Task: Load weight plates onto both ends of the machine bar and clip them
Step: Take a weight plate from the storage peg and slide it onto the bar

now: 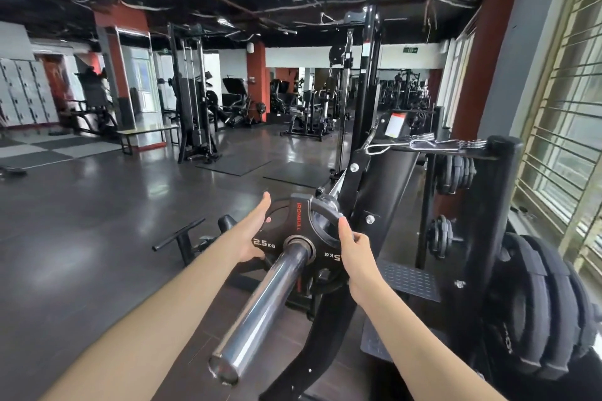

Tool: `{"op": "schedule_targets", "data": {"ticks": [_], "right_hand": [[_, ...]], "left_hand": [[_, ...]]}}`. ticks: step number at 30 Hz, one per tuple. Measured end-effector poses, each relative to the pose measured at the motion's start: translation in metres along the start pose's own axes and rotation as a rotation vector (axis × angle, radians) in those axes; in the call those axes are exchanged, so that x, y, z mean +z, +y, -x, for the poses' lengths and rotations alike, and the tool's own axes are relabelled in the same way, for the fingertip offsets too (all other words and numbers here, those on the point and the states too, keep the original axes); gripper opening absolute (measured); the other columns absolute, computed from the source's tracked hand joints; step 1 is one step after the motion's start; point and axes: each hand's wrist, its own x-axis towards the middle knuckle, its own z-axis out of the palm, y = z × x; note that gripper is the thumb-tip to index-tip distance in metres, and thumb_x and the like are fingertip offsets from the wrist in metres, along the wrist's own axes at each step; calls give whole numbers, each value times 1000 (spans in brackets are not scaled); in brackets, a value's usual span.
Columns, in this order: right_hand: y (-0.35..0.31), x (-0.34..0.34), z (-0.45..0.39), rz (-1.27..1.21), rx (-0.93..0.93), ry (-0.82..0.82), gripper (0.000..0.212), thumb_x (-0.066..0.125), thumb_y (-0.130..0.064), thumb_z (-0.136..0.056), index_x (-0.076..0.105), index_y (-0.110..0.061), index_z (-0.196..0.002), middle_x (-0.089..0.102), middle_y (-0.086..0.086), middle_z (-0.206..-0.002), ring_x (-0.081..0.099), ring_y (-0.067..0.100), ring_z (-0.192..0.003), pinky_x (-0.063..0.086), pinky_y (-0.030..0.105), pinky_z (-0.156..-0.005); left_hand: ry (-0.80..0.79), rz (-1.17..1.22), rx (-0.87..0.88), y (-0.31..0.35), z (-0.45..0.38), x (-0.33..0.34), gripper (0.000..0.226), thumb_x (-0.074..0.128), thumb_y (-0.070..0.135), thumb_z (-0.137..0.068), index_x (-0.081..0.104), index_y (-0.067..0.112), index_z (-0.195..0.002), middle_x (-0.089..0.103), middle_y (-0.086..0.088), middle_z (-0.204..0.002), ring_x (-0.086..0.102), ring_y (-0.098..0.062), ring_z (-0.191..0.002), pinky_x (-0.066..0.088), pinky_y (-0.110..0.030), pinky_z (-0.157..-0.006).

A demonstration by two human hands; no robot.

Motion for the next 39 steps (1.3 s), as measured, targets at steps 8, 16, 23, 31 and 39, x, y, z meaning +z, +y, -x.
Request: {"op": "schedule_targets", "data": {"ticks": [8,16,23,31,39], "right_hand": [[-7,-1,-54,-3,-32,12,76,48,-81,-78,55,-20,-123,57,2,-128,57,18,-110,51,34,-81],[-14,-4,-95,45,-16,96,65,43,-70,-93,56,-20,-133,52,1,-134,49,22,-121,39,43,-110],[-28,0,-126,104,-33,151,74,35,-70,-95,42,-20,-149,37,8,-153,37,28,-139,33,51,-115],[-36,-10,-117,89,20,105,83,44,-73,-89,35,-21,-152,43,-1,-152,44,23,-134,35,44,-110],[-30,-157,-99,-375,117,301,35,49,-30,-105,64,-5,-124,69,14,-127,63,15,-88,50,39,-94]], "left_hand": [[12,31,-7,-7,-107,2,136,71,96,-30,50,27,-145,54,-1,-148,44,-32,-142,30,-61,-116],[-30,25,12,25,-104,39,136,59,99,-40,35,30,-154,45,1,-156,42,-32,-143,24,-61,-118],[3,101,26,36,-147,51,142,64,97,-31,40,27,-152,48,4,-153,45,-33,-141,27,-63,-115],[49,13,-33,47,-135,57,91,49,84,-79,56,10,-132,63,-8,-131,61,-32,-119,46,-51,-102],[456,-1205,1346,66,-83,149,13,61,19,-88,68,13,-97,64,-8,-119,51,-32,-119,45,-48,-95]]}}
